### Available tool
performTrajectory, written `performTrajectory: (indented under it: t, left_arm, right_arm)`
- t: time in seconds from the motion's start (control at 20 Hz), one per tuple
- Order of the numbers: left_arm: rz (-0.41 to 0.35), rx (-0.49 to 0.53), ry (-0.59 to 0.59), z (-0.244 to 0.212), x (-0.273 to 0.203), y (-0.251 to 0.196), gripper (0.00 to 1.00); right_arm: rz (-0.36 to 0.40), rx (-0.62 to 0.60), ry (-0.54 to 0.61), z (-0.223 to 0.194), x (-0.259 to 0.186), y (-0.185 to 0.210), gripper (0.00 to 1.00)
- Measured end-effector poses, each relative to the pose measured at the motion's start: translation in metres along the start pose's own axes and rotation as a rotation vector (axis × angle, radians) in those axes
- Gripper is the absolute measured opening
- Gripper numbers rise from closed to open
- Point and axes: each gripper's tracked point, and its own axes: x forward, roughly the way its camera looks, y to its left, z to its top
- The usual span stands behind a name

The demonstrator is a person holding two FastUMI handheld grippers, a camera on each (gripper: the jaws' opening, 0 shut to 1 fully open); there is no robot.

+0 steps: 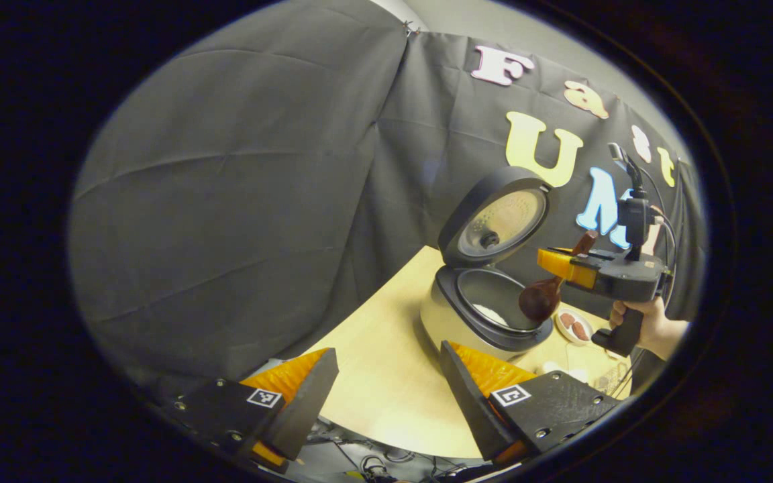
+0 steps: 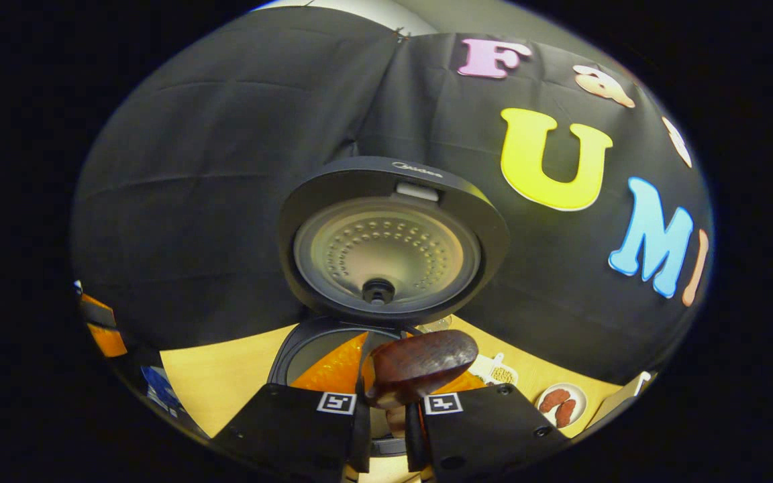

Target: Close the left gripper, press the button to open the rice cooker; take a wooden spoon from the chopstick holder with the right hand, scoop a spoonful of rice and pour it into the rice cooker, then put the wooden spoon back into the chopstick holder.

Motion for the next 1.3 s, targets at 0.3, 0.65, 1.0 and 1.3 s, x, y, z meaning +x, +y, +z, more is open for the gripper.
performTrajectory:
  t: [0.3, 0.65, 1.0, 1.3]
  left_arm:
    - [-0.004, 0.014, 0.003, -0.007, -0.006, -0.009, 0.97]
    - [-0.089, 0.064, 0.003, -0.009, 0.005, -0.056, 0.98]
    - [-0.205, 0.148, 0.022, -0.008, 0.019, -0.127, 0.97]
    - [-0.252, 0.190, 0.019, 0.000, 0.021, -0.183, 0.97]
  right_arm:
    - [-0.041, 0.091, -0.070, 0.017, -0.020, -0.015, 0.19]
    - [-0.140, 0.299, -0.144, 0.035, -0.091, -0.081, 0.19]
    - [-0.355, 0.353, -0.135, 0.000, -0.171, -0.178, 0.22]
    - [-0.513, 0.440, -0.050, -0.071, -0.251, -0.250, 0.19]
